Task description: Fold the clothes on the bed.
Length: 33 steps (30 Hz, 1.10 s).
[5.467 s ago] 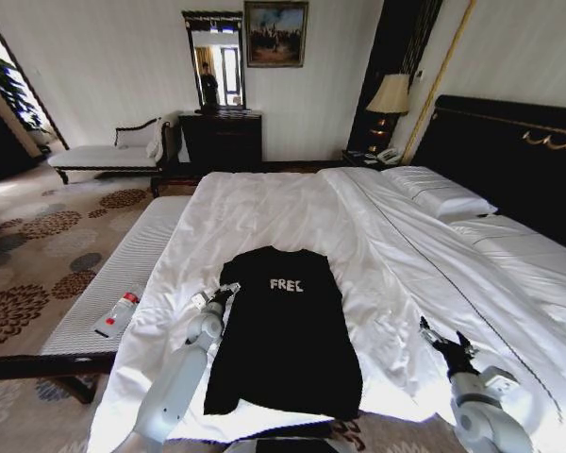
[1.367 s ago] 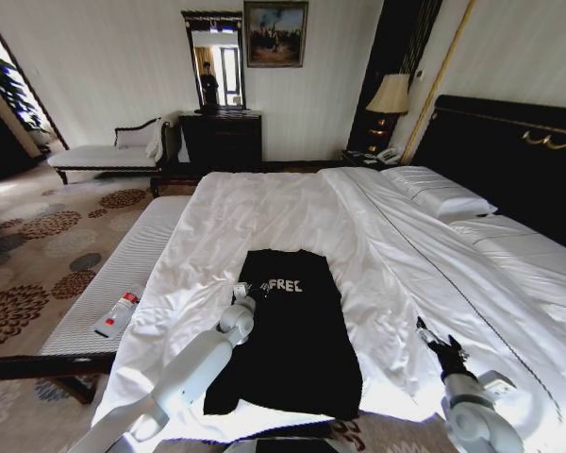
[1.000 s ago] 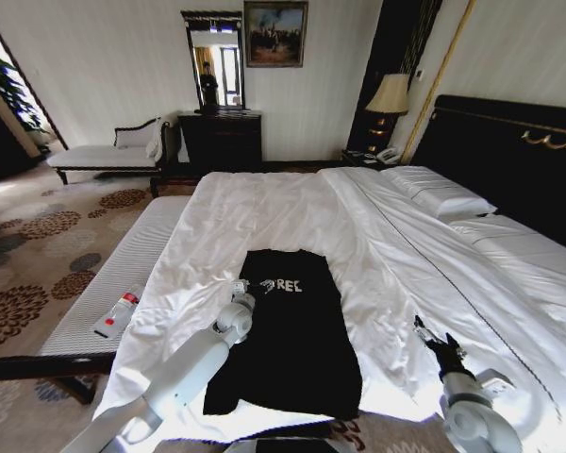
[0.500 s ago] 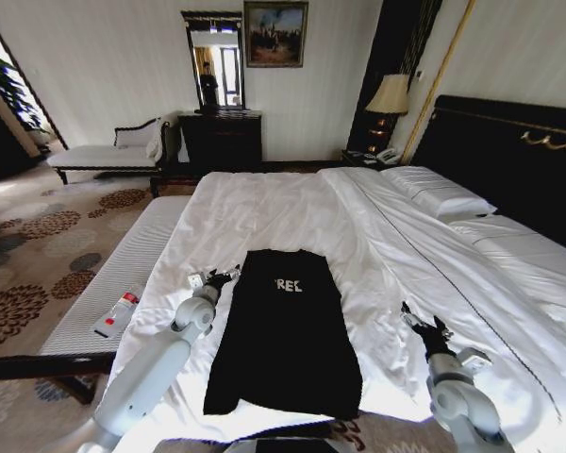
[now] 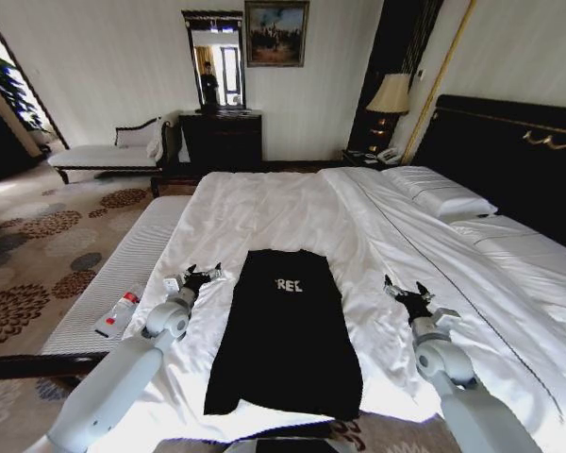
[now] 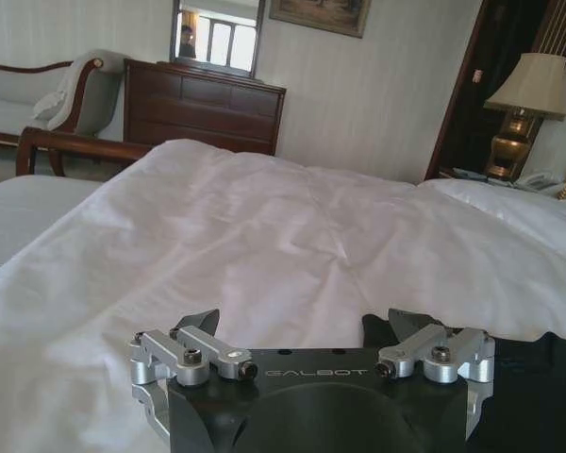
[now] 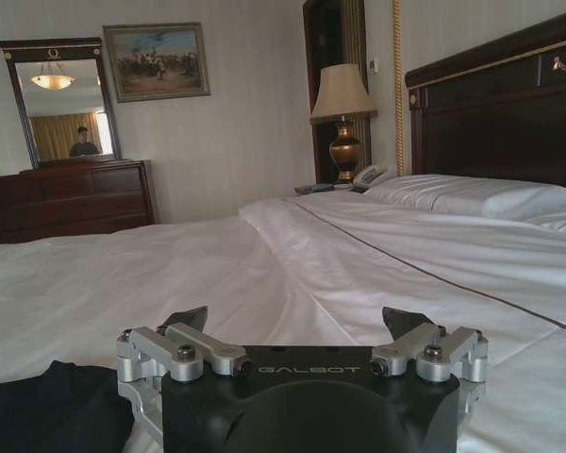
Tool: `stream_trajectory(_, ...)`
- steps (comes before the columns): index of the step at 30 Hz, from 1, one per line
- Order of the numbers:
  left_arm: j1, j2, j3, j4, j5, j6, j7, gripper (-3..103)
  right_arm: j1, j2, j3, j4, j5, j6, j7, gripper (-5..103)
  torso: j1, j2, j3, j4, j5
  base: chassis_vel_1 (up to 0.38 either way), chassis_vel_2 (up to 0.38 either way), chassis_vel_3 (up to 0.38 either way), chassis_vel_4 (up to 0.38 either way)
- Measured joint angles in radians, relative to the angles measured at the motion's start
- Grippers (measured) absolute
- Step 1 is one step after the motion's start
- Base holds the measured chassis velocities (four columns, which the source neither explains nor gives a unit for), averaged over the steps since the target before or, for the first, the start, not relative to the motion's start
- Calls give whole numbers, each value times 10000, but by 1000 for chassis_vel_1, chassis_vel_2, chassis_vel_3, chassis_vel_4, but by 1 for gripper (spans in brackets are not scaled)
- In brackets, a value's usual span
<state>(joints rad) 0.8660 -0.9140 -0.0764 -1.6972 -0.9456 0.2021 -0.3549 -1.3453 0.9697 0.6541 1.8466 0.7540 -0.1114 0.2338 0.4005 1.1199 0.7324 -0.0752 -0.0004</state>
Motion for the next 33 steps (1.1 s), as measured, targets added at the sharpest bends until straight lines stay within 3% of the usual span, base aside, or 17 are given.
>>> stream_trajectory(2, -86, -58, 79, 103, -118, 12, -1, 100, 151, -114, -97, -25, 269, -124, -40, 100, -1, 0, 0, 0, 2, 0, 0, 0, 0)
stream_trajectory(5, -455, -263, 340, 523, -330, 28, -8, 100, 1003, -551, -624, -186, 1699, -620, -96, 100, 0, 0, 1, 13, 4, 0, 0, 0, 0)
stream_trajectory(6, -455, -263, 340, 523, -330, 28, -8, 100, 1003, -551, -624, -186, 1699, -620, -96, 100, 0, 0, 1, 13, 4, 0, 0, 0, 0)
stream_trajectory(8, -896, -453, 604, 852, -570, 36, -17, 100, 1538, -781, -792, -197, 3063, -1168, -43, 100, 1, 0, 1, 19, 2, 0, 0, 0, 0)
stream_trajectory(9, -896, -453, 604, 852, -570, 36, -17, 100, 1538, -781, -792, -197, 3063, -1168, -43, 100, 1, 0, 1, 19, 2, 0, 0, 0, 0)
stream_trajectory(12, -1864, -895, 1066, 1555, -1125, 92, 73, 100, 1985, -1092, -795, -140, 5129, -2017, -8, 100, 1, -1, 1, 0, 3, 0, 0, 0, 0)
stream_trajectory(15, -2286, -1099, 1224, 1989, -1393, 141, 148, 100, 2548, -1197, -1131, -519, 5801, -2412, -18, 100, 0, 1, 0, -2, 4, 0, 0, 0, 0)
stream_trajectory(20, -2897, -1534, 1367, 2913, -2071, 196, 110, 100, 4097, -1052, -2328, -1968, 6207, -2777, -23, 100, 3, -1, 2, 11, 4, 0, 0, 0, 0)
stream_trajectory(24, -3110, -1658, 1482, 3382, -2097, 197, 125, 100, 4991, -906, -3098, -2919, 6130, -2823, -201, 100, 4, -1, 2, 13, 2, 0, 0, 0, 0)
stream_trajectory(27, -3344, -1689, 1696, 3954, -2044, 198, 319, 100, 6147, -594, -4037, -4257, 5548, -2781, -639, 100, 1, -1, 1, 9, 4, 0, 0, 0, 0)
stream_trajectory(33, -3618, -1853, 1715, 4752, -1923, 194, 634, 100, 7246, -202, -4845, -5484, 5351, -2753, -1058, 100, 3, -1, 1, 12, 1, 0, 0, 0, 0)
